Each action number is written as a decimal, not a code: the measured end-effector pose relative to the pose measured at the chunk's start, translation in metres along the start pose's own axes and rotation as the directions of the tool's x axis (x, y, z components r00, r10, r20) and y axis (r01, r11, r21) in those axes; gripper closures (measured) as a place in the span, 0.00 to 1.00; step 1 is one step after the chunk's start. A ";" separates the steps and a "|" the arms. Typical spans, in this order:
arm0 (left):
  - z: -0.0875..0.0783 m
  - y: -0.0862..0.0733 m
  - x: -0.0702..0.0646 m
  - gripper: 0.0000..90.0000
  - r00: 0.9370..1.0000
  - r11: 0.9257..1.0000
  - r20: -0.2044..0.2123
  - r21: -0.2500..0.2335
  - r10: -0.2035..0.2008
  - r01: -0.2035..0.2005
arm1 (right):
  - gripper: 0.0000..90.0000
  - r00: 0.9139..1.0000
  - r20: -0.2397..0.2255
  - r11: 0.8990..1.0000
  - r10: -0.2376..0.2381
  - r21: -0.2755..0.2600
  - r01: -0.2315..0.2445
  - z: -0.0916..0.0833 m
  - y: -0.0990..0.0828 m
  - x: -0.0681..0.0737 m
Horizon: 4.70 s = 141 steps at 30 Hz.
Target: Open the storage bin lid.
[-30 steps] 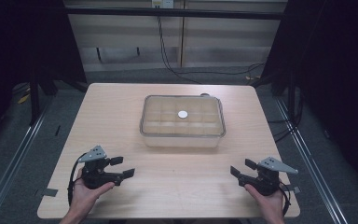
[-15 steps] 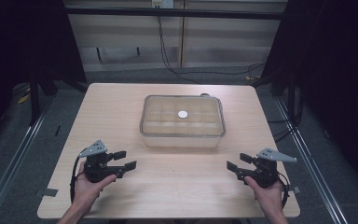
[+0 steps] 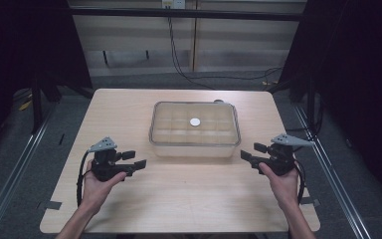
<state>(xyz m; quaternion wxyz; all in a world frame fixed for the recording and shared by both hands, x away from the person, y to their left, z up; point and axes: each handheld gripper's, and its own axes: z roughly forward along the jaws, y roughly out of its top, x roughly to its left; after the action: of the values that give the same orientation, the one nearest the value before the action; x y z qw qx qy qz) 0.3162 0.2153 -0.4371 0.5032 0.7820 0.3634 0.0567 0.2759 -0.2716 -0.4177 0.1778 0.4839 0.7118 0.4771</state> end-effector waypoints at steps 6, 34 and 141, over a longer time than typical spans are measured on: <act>0.000 0.012 0.011 0.40 1.000 1.000 -0.002 -0.019 0.001 -0.001 | 0.35 1.000 -0.017 1.000 -0.009 0.000 0.009 0.005 0.017 -0.008; 0.033 0.054 0.035 0.29 0.999 0.999 -0.052 0.053 -0.009 0.012 | 0.22 0.995 -0.066 0.990 0.071 0.127 -0.062 0.056 0.042 -0.038; 0.107 0.060 0.059 0.23 0.994 0.987 0.014 0.127 -0.106 0.103 | 0.22 0.996 -0.023 0.979 0.088 0.185 -0.083 0.118 0.053 -0.044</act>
<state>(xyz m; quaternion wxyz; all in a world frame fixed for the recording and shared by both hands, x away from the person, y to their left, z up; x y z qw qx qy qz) 0.4387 0.1582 -0.4561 0.4589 0.7925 0.4016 -0.0007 0.4079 -0.2455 -0.4387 0.1006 0.5210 0.7341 0.4238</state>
